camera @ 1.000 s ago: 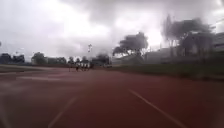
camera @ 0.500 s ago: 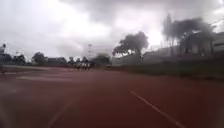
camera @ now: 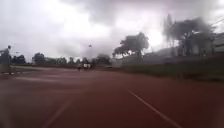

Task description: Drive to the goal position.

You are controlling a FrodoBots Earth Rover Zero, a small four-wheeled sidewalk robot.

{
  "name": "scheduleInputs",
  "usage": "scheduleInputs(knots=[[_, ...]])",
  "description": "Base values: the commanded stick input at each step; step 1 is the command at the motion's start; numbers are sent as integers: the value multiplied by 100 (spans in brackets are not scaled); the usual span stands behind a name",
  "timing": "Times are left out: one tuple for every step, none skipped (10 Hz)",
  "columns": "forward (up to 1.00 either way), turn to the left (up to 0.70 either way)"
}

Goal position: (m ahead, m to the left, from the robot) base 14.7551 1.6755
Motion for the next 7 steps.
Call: scheduleInputs(knots=[[50,0],[50,0],[50,0],[50,0],[50,0],[50,0],[50,0]])
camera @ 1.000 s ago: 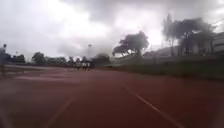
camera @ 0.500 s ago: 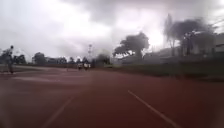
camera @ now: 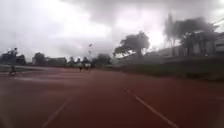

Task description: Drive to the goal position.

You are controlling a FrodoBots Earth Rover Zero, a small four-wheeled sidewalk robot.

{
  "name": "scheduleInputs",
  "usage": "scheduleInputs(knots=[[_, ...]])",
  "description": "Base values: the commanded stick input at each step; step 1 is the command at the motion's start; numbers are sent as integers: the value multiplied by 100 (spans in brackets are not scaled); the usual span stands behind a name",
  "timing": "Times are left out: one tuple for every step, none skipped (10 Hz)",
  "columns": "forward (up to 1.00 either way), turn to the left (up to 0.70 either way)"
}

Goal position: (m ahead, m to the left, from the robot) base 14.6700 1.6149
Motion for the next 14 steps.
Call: scheduleInputs(knots=[[50,0],[50,0],[50,0],[50,0],[50,0],[50,0],[50,0],[50,0],[50,0],[50,0],[50,0],[50,0],[50,0],[50,0]])
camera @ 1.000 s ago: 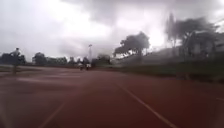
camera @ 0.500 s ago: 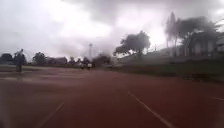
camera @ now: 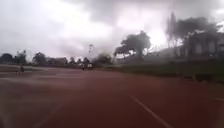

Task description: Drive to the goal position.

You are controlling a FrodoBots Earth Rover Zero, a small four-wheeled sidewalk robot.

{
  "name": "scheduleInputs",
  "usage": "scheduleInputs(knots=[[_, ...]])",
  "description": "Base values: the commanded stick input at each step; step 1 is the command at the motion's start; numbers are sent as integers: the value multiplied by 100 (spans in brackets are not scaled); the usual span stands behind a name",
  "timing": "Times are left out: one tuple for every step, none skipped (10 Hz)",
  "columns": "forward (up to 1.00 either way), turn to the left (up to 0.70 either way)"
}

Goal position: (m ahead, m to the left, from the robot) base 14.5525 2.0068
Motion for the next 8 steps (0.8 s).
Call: scheduleInputs(knots=[[50,0],[50,0],[50,0],[50,0],[50,0],[50,0],[50,0],[50,0]])
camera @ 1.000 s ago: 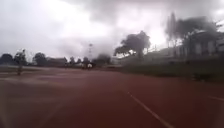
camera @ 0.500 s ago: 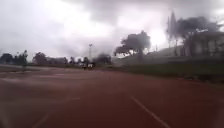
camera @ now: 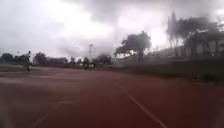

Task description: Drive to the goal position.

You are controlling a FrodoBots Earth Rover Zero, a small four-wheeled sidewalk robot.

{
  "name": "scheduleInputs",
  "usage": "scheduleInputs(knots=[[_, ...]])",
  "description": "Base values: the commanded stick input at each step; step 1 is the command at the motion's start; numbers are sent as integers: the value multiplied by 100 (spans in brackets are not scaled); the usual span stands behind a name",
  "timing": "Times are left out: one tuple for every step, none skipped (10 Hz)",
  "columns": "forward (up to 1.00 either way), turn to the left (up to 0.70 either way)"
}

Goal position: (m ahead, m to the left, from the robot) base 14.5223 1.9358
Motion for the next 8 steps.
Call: scheduleInputs(knots=[[50,0],[50,0],[50,0],[50,0],[50,0],[50,0],[50,0],[50,0]])
